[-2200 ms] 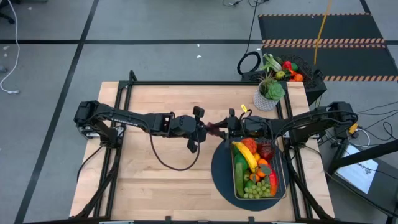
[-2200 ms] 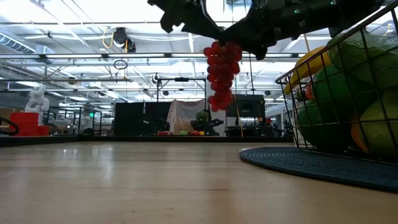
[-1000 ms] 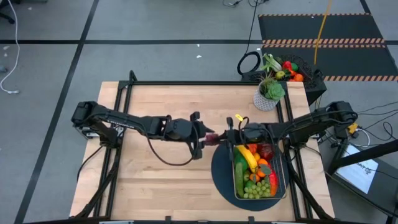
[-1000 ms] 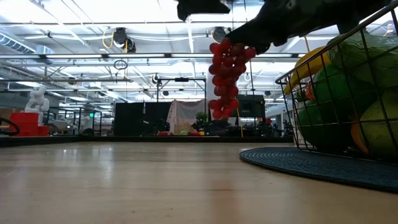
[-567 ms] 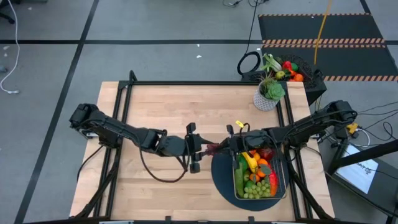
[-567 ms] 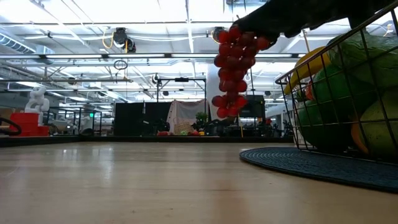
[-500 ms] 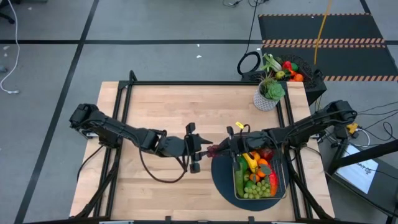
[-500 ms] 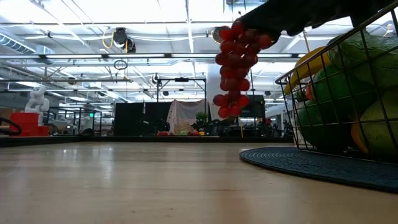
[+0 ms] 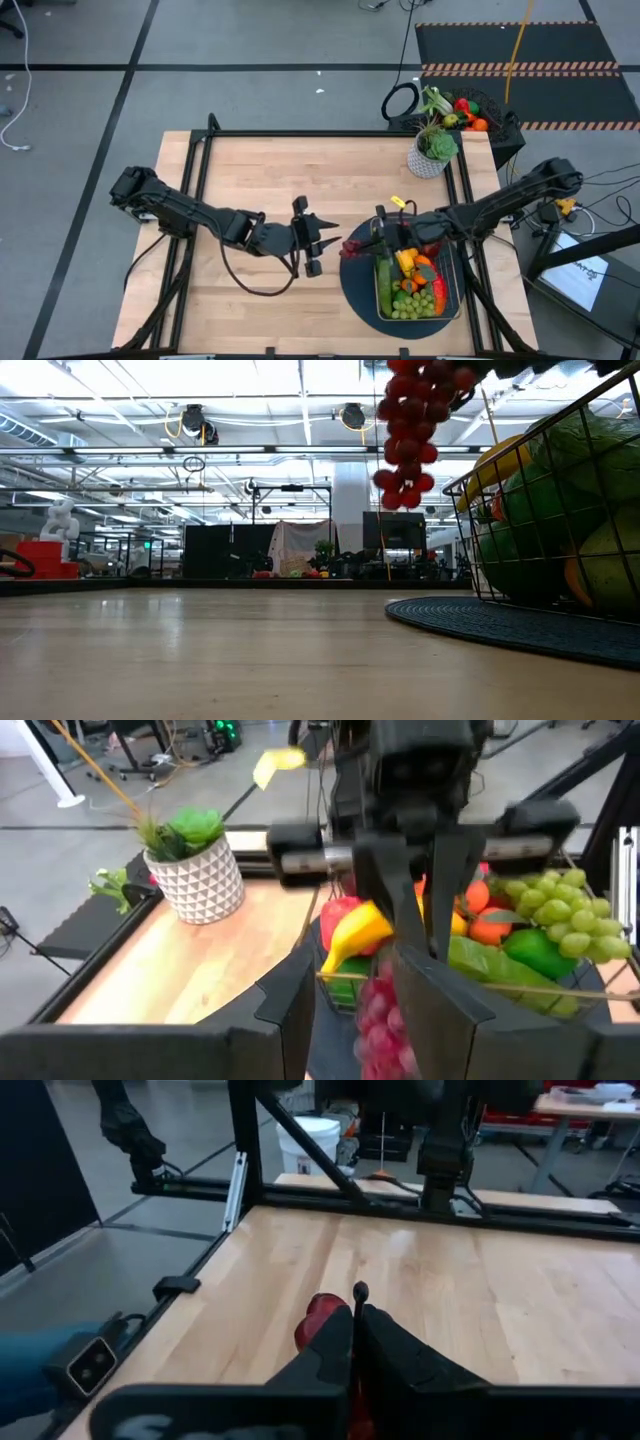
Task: Build produce basket
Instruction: Put the red grapes into the wire basket
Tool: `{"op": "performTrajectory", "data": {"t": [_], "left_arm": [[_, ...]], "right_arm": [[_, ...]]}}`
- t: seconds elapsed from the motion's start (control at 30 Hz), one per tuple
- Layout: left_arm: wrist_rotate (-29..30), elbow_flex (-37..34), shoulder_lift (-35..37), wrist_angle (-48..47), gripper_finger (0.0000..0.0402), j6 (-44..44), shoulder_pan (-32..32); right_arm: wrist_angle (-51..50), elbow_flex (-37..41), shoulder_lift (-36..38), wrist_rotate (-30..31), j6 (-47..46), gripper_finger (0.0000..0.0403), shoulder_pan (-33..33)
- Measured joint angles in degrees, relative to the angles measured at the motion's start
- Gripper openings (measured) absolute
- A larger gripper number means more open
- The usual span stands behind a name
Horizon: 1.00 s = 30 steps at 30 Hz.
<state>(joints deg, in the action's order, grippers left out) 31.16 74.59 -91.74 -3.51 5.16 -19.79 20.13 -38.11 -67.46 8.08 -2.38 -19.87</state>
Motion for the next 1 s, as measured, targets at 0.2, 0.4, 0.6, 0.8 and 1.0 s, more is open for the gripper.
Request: {"op": "performTrajectory", "data": {"t": [0.2,0.4,0.6,0.8,1.0], "left_arm": [[-0.06,-0.02,0.0,-1.44,0.0136,1.7,0.0],[-0.09,-0.02,0.0,-1.47,0.0136,3.09,0.0],[-0.29,-0.02,0.0,-1.43,0.0136,3.6,-0.2],[-3.05,-0.02,0.0,-1.45,0.0136,3.59,-0.15],[-4.58,-0.02,0.0,-1.44,0.0136,4.4,-0.17]], "right_arm": [[-2.05,0.0,4.53,4.49,0.39,0.0011,-2.77],[-2.5,0.0,8.43,10.88,3.49,0.0012,-5.85],[-3.29,0.0,10.12,17.01,12.78,0.0012,-9.43],[-5.69,0.0,10.14,17.64,22.44,0.0013,-11.62],[-7.0,0.0,10.14,17.66,32.12,0.0013,-12.51]]}}
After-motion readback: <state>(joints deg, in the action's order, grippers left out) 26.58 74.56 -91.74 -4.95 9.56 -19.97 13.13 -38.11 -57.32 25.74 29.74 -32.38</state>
